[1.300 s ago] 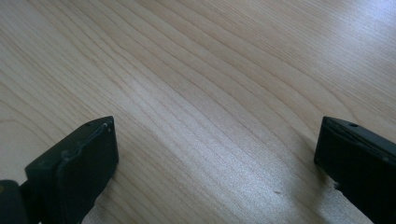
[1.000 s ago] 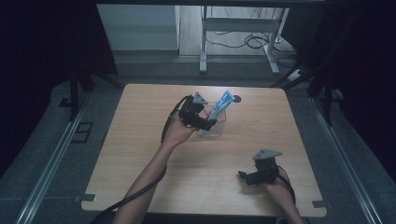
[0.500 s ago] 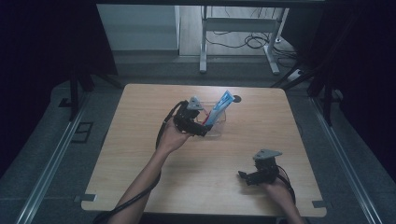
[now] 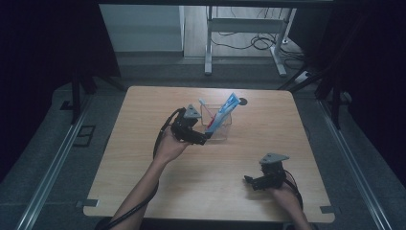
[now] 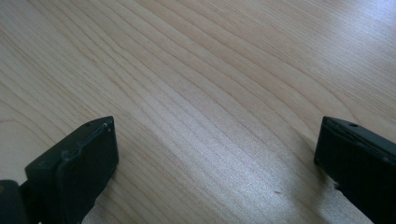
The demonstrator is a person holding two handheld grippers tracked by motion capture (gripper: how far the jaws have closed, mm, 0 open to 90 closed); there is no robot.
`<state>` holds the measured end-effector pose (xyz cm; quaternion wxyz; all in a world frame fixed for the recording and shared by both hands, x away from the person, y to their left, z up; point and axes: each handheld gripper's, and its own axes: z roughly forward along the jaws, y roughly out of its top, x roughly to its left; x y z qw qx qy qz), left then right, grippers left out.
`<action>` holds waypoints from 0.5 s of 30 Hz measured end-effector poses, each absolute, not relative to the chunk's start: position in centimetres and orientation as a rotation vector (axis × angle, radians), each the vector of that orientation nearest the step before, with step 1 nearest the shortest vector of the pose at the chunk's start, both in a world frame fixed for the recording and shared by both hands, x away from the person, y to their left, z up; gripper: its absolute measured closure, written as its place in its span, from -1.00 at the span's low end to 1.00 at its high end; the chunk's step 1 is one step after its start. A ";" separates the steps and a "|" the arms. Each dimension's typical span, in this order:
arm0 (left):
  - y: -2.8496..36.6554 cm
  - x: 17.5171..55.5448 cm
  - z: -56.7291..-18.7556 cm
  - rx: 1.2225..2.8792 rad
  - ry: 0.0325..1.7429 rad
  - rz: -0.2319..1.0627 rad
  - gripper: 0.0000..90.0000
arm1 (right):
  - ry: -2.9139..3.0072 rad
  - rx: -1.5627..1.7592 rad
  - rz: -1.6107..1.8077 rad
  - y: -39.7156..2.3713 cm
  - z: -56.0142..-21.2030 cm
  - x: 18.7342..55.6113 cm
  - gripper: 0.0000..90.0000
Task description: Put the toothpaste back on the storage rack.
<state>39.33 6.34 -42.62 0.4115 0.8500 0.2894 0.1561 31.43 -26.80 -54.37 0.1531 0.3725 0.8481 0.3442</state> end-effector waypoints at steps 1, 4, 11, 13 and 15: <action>6.5 39.2 -42.7 2.140 0.727 0.394 -0.71 | 2.433 1.070 0.988 -26.8 -54.4 31.4 -1.00; 6.9 38.8 -42.8 2.139 0.730 0.394 -0.71 | 2.431 1.070 0.989 -26.8 -54.4 31.4 -1.00; 7.8 37.9 -43.2 2.132 0.741 0.395 -0.71 | 2.432 1.070 0.989 -26.8 -54.4 31.4 -1.00; 8.1 37.6 -43.3 2.131 0.750 0.395 -0.71 | 2.431 1.070 0.989 -26.8 -54.4 31.4 -1.00; 8.4 37.3 -43.5 2.130 0.754 0.395 -0.71 | 2.431 1.070 0.988 -26.8 -54.4 31.4 -1.00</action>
